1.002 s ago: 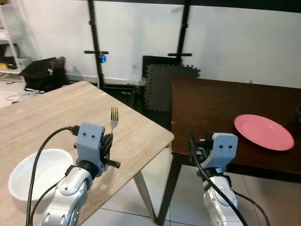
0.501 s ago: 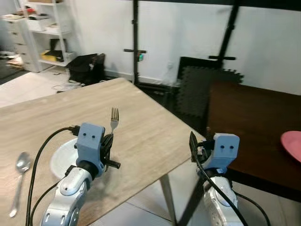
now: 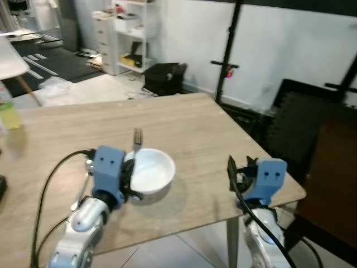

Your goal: Setting the table

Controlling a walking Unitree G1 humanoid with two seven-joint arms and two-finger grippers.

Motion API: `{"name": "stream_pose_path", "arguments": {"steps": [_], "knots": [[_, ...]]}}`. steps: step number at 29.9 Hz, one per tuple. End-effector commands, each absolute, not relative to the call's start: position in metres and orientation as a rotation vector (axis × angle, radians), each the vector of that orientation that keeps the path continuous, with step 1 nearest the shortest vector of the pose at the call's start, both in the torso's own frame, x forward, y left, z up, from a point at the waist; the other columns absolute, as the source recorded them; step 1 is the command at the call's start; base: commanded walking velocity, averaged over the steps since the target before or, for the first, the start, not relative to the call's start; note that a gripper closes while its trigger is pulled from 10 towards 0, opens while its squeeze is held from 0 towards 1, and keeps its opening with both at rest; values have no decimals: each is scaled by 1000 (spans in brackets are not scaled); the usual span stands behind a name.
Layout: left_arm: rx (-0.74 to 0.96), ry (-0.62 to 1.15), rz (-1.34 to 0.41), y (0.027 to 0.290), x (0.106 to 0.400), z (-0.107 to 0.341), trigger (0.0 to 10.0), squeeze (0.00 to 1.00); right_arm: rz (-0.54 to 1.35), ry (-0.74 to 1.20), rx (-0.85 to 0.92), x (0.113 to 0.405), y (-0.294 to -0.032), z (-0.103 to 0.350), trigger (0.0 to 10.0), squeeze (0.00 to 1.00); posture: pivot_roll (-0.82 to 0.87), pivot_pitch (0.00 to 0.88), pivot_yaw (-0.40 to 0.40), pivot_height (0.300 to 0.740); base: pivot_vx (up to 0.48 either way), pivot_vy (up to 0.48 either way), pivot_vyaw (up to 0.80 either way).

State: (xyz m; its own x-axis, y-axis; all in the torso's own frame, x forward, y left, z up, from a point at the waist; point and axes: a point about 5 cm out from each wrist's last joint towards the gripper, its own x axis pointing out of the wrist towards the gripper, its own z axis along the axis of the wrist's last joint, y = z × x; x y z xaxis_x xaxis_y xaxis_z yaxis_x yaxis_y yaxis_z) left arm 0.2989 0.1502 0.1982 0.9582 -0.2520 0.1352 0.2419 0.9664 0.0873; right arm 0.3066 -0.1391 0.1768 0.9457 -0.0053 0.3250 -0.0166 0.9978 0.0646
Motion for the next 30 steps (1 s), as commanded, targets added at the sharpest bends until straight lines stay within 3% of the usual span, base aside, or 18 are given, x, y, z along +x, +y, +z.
{"name": "stream_pose_path", "arguments": {"steps": [1,7,19,30], "knots": [[59,-130,-256,149,297,194,10000,0,2,-313,62,305,-141,172,10000,0,132,0,-21,740,0,0,800],[62,-123,-253,150,297,193,10000,0,-1,-308,66,305,-141,171,10000,0,134,0,-22,740,0,0,800],[61,-116,-238,153,298,193,10000,0,-10,-303,83,306,-142,170,10000,0,136,0,-17,740,0,476,0],[71,-109,-244,152,299,193,10000,0,-15,-301,83,305,-142,170,10000,0,133,0,-12,740,0,0,0]]}}
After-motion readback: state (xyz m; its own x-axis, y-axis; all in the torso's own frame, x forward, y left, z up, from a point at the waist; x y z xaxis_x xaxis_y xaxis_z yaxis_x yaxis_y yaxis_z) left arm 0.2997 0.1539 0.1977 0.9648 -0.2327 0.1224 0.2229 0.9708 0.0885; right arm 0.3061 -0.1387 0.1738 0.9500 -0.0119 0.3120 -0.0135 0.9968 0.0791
